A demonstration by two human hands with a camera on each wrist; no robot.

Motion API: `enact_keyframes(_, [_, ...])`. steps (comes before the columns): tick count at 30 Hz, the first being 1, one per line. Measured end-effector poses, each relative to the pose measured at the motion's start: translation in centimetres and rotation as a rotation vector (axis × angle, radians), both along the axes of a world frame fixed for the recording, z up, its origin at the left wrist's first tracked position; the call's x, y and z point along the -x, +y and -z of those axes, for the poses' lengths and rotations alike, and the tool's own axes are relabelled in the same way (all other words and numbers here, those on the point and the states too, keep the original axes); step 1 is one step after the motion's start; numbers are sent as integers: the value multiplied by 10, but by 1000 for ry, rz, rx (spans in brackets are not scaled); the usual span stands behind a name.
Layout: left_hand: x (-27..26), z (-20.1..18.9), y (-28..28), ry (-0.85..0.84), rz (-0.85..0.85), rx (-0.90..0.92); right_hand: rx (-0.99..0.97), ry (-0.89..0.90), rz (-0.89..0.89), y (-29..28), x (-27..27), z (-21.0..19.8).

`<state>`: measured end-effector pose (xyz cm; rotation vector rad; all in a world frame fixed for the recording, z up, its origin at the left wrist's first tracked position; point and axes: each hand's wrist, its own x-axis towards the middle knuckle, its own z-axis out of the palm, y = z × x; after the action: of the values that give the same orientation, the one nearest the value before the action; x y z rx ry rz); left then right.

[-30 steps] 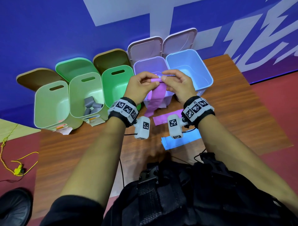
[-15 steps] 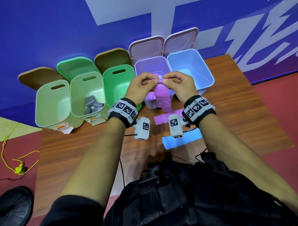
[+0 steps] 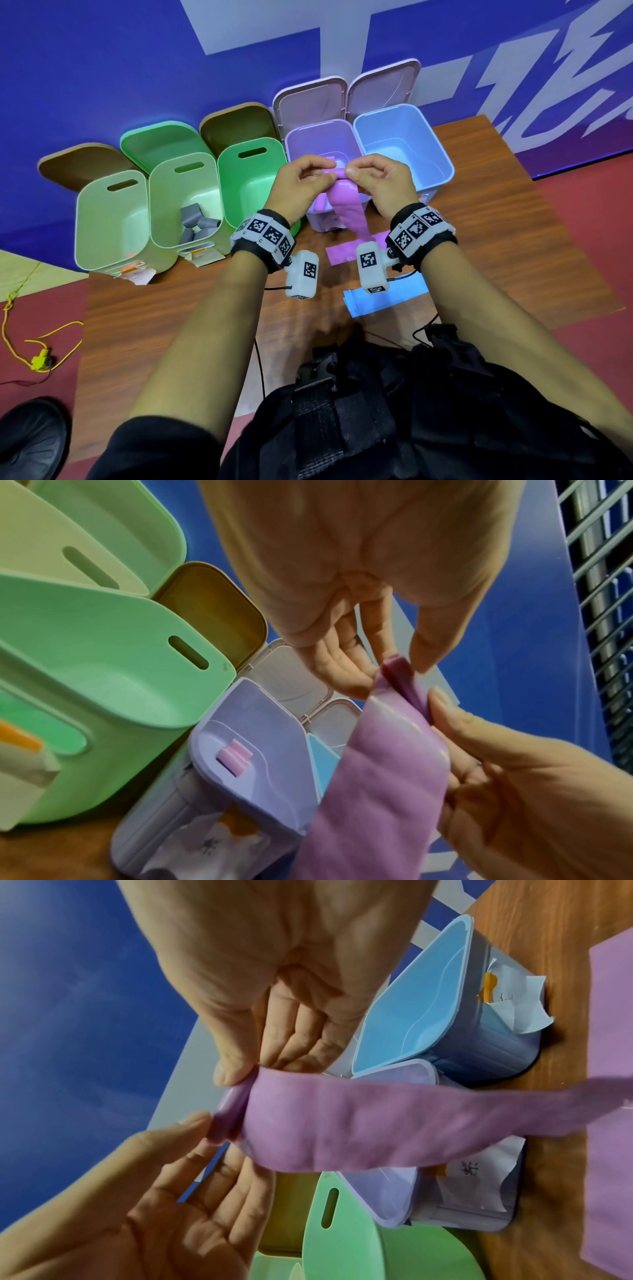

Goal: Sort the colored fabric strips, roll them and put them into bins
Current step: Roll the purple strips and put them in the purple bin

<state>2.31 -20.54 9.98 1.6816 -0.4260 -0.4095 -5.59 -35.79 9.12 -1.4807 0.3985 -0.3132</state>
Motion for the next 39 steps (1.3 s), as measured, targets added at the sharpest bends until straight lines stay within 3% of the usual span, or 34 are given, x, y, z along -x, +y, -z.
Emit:
enact_keyframes(10, [0,1,1,-13,-5,39,-89,10,39,-2,-1,6])
enact_keyframes(16, [0,3,4,-52,17,-5,8,27,17,0,-1,3])
enact_keyframes(23, [0,0,1,11,13,70,14,26,28,0,-1,-1])
enact_keyframes(39, [-5,9,1,15,-23,-15,-30,39,-11,3,3,6])
